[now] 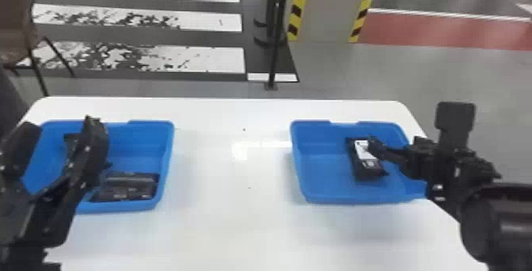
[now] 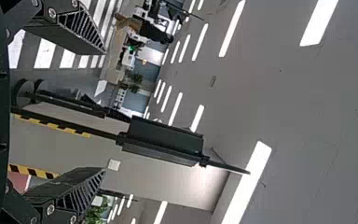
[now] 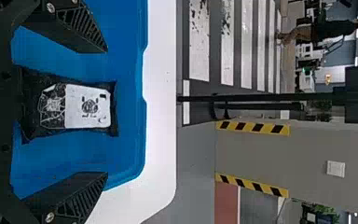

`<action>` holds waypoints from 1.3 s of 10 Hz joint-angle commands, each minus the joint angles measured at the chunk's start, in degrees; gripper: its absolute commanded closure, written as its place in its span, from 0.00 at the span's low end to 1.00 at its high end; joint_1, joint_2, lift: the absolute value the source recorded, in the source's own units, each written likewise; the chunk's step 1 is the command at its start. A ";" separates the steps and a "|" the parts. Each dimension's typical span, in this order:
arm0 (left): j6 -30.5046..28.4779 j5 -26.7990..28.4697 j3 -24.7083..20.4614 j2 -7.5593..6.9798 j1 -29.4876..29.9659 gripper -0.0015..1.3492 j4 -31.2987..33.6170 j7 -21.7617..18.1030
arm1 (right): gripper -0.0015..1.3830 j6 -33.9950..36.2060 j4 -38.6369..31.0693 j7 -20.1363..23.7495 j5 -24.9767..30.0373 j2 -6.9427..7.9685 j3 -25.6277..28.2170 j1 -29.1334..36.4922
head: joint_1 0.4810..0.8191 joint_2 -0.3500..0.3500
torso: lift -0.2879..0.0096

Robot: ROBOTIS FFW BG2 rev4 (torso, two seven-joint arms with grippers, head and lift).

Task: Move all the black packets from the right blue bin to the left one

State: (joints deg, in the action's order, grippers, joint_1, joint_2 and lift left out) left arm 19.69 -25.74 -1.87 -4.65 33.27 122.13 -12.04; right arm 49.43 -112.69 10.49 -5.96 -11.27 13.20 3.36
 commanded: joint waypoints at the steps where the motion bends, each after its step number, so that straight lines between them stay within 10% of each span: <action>1: 0.14 -1.57 0.84 -0.27 -0.09 0.12 0.00 0.00 | 0.07 -1.62 7.85 1.02 0.82 -0.51 0.05 -2.94 | 0.63 0.30 | 0.50; 13: -0.70 -2.94 2.56 -0.98 -0.51 0.12 -0.71 -0.44 | 0.07 -5.41 21.78 4.01 -0.09 -0.25 -0.64 -8.84 | 0.63 0.26 | 0.50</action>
State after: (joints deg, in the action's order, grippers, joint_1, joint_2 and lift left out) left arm 19.10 -28.57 0.64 -5.62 32.77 121.44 -12.45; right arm 44.00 -91.26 14.51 -6.07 -11.59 12.63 -5.41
